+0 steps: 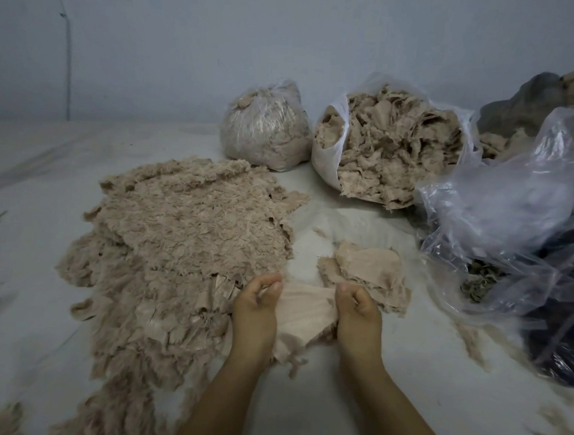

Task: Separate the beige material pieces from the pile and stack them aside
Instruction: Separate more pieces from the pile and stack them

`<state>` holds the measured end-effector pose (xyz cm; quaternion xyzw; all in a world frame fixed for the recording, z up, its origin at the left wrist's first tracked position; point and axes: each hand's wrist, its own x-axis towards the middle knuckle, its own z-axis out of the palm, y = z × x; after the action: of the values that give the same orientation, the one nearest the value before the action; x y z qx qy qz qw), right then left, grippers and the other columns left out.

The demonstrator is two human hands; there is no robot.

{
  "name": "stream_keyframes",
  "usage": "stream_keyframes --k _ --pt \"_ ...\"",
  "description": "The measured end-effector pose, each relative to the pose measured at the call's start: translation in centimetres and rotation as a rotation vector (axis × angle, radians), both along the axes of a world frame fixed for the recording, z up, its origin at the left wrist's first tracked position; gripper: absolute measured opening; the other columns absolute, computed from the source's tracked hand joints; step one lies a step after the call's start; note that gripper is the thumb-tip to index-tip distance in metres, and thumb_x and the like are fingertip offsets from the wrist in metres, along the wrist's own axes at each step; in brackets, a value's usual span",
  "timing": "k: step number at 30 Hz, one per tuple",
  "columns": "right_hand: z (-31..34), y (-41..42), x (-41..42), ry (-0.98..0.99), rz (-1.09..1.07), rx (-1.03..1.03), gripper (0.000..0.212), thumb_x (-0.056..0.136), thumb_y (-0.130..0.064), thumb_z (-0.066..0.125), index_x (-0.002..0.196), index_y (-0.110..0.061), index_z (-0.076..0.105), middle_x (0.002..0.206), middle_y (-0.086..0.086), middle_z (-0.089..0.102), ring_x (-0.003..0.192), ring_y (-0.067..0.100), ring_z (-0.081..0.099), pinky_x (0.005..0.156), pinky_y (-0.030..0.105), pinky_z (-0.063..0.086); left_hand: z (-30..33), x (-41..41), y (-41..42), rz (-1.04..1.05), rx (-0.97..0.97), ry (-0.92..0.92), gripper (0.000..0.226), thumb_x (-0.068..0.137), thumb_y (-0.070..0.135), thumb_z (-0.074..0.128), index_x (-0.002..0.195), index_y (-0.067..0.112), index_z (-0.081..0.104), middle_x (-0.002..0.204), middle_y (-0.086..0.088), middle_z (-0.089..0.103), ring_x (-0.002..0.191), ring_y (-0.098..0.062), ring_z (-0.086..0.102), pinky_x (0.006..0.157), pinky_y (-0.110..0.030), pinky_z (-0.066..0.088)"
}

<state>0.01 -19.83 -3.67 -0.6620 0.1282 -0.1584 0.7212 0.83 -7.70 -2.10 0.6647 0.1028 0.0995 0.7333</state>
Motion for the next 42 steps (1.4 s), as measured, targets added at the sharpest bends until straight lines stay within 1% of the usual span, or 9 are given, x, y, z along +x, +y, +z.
stream_keyframes --k 10,14,18,21,25,29,32,36,42 --pt "2.5 -2.7 3.3 -0.024 -0.092 -0.134 0.04 0.097 -0.027 0.052 0.06 -0.014 0.043 0.042 -0.003 0.048 0.038 0.011 0.046 0.041 0.022 0.038 2.1 2.7 0.1 -0.036 0.044 -0.056 0.013 0.098 0.01 0.046 0.105 0.015 0.056 0.091 -0.007 0.067 0.073 -0.014 0.064 0.065 -0.031 0.053" --pt "4.4 -6.6 6.2 -0.008 -0.225 -0.324 0.036 0.098 -0.029 0.049 0.063 -0.02 0.046 0.065 0.001 0.052 0.07 0.02 0.05 0.069 0.035 0.04 4.6 4.3 0.7 -0.141 -0.086 -0.067 0.015 0.099 0.009 0.044 0.112 0.012 0.05 0.087 -0.003 0.067 0.053 -0.007 0.062 0.049 -0.021 0.053" --pt "3.0 -9.2 5.9 0.144 -0.246 -0.657 0.02 0.096 -0.029 0.048 0.105 -0.014 0.057 0.109 0.01 0.055 0.089 0.02 0.049 0.077 0.032 0.036 3.8 3.7 5.4 -0.068 0.485 -0.176 0.022 0.094 0.014 0.054 0.086 0.034 0.06 0.08 0.014 0.065 0.063 0.008 0.06 0.053 -0.005 0.043" --pt "2.2 -6.6 4.3 -0.046 -0.209 -0.712 0.01 0.092 -0.018 0.055 0.101 -0.018 0.059 0.108 0.004 0.054 0.078 0.007 0.045 0.076 0.03 0.039 3.3 2.8 9.6 -0.147 0.931 -0.216 0.017 0.09 0.02 0.06 0.081 0.035 0.063 0.082 0.019 0.064 0.078 0.006 0.059 0.063 -0.003 0.038" --pt "0.5 -0.7 2.2 -0.222 0.467 -0.908 0.02 0.096 -0.026 0.055 0.113 -0.021 0.064 0.118 -0.003 0.058 0.107 0.009 0.053 0.098 0.026 0.039 2.6 2.2 12.3 -0.437 1.177 -0.159 0.016 0.087 0.021 0.067 0.102 0.023 0.071 0.094 0.017 0.063 0.09 -0.002 0.059 0.076 -0.002 0.037" --pt "-0.9 0.5 1.0 -0.341 0.844 -1.136 0.03 0.098 -0.036 0.051 0.109 -0.018 0.072 0.122 -0.002 0.064 0.117 0.013 0.053 0.106 0.031 0.035 1.1 1.6 13.8 -0.607 1.163 -0.081 0.038 0.084 0.004 0.063 0.118 0.021 0.065 0.119 0.016 0.054 0.114 -0.001 0.049 0.09 0.004 0.027" --pt "-0.5 -0.5 0.5 -0.311 0.631 -1.048 0.054 0.093 -0.051 0.045 0.063 -0.013 0.069 0.067 -0.003 0.067 0.074 0.015 0.057 0.081 0.038 0.046 -0.4 1.2 13.7 -0.528 1.105 -0.108 0.046 0.079 -0.004 0.063 0.118 0.021 0.065 0.121 0.016 0.053 0.115 0.0 0.046 0.091 0.007 0.021" --pt "0.4 1.9 0.8 -0.037 0.546 -1.064 0.053 0.08 -0.073 0.049 0.075 -0.023 0.065 0.078 -0.01 0.055 0.087 0.012 0.045 0.079 0.027 0.037 -0.9 1.4 12.1 -0.485 0.796 -0.069 0.052 0.079 -0.012 0.06 0.106 0.033 0.062 0.112 0.015 0.059 0.102 0.012 0.054 0.086 0.004 0.034" --pt "0.8 4.2 1.5 0.002 0.529 -0.976 0.026 0.09 -0.037 0.061 0.076 -0.018 0.051 0.086 0.002 0.052 0.088 0.021 0.052 0.071 0.031 0.033 -0.2 1.0 10.0 -0.369 0.635 -0.259 0.04 0.083 -0.003 0.064 0.104 0.031 0.064 0.108 0.009 0.064 0.095 -0.004 0.059 0.085 -0.013 0.047"
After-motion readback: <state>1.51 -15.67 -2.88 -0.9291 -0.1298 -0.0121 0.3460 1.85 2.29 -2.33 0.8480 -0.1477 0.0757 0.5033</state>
